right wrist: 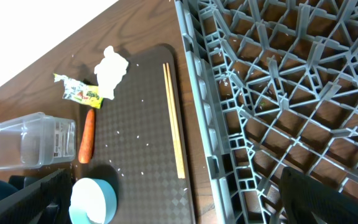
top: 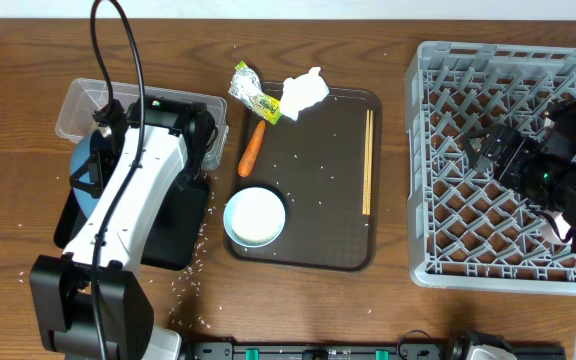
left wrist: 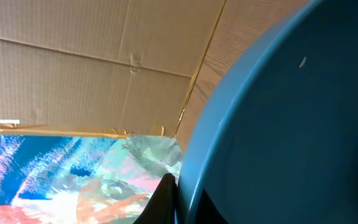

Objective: Sort waste into correct bins and load items into the dishwasher rack
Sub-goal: 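Tip the teal plate over the black tray to dump the food scrap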

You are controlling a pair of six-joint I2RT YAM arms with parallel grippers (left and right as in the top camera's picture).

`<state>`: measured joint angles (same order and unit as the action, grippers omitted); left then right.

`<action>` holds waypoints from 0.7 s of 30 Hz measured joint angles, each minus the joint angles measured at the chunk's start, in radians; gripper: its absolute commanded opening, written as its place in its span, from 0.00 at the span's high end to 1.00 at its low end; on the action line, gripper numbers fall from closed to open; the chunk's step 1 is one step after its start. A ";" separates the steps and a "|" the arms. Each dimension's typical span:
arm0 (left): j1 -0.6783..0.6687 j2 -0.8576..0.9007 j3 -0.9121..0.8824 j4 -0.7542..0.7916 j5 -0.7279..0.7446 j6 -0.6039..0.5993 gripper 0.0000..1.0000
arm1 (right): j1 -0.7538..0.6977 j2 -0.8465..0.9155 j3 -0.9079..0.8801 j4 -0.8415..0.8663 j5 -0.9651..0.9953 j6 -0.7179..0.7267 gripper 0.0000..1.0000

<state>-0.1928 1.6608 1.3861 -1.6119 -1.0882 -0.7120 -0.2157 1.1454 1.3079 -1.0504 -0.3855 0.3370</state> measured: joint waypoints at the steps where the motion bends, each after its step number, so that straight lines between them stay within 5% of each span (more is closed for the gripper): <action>1: 0.000 0.000 0.000 0.000 -0.001 0.006 0.94 | 0.000 0.000 0.000 0.000 0.000 0.000 0.01; 21: 0.000 0.000 0.000 0.042 -0.042 0.081 0.94 | 0.000 0.000 0.000 -0.002 -0.001 0.000 0.01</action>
<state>-0.1925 1.6604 1.3861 -1.5696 -1.1297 -0.6312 -0.2157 1.1454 1.3079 -1.0519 -0.3862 0.3370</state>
